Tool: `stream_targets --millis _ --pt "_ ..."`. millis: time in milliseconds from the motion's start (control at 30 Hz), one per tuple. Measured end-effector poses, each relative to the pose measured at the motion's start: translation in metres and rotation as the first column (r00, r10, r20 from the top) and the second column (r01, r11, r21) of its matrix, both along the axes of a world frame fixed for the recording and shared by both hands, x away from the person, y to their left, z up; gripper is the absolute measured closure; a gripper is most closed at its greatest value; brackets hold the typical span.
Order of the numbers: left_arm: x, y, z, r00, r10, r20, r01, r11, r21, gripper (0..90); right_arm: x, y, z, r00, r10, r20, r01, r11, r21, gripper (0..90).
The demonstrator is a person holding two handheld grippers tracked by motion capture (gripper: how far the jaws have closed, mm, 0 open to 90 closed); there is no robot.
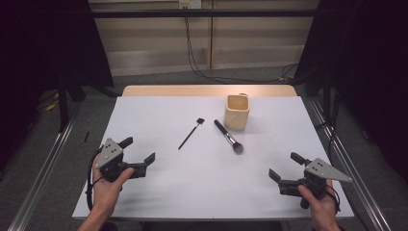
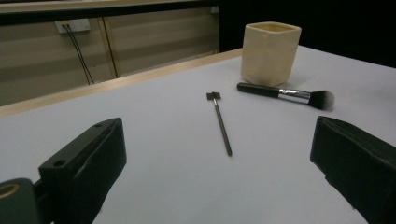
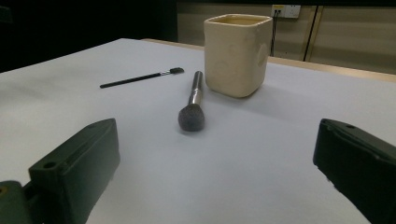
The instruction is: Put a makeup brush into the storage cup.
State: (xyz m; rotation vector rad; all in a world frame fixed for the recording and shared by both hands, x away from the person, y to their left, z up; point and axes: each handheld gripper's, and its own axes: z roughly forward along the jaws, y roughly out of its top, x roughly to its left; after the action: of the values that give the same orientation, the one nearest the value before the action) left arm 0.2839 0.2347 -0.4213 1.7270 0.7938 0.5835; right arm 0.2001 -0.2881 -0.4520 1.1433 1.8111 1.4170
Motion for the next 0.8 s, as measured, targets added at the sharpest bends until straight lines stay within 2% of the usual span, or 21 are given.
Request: stream_targets --millis 367,500,633,800 --pt "0.018 -0.015 0.007 1.0000 -0.007 0.007 0.007 1.0000 0.004 3.6 0.001 0.000 0.000 1.0000 -0.001 -0.002 0.001 1.000 0.013 0.0" --pt "0.025 -0.023 0.007 0.9997 -0.025 0.003 0.025 0.9997 0.005 3.5 0.001 0.000 0.000 1.0000 -0.003 -0.006 0.004 1.000 0.013 0.0" --pt "0.033 -0.031 0.005 0.9995 -0.031 0.001 0.031 0.9992 0.026 3.5 0.000 -0.001 0.000 1.0000 -0.007 -0.003 0.007 1.000 0.005 0.0" --pt "0.042 -0.039 0.005 0.9993 -0.036 -0.006 0.036 0.9993 0.008 3.4 0.001 -0.001 -0.001 0.9999 -0.007 -0.008 0.007 1.000 0.012 0.0"
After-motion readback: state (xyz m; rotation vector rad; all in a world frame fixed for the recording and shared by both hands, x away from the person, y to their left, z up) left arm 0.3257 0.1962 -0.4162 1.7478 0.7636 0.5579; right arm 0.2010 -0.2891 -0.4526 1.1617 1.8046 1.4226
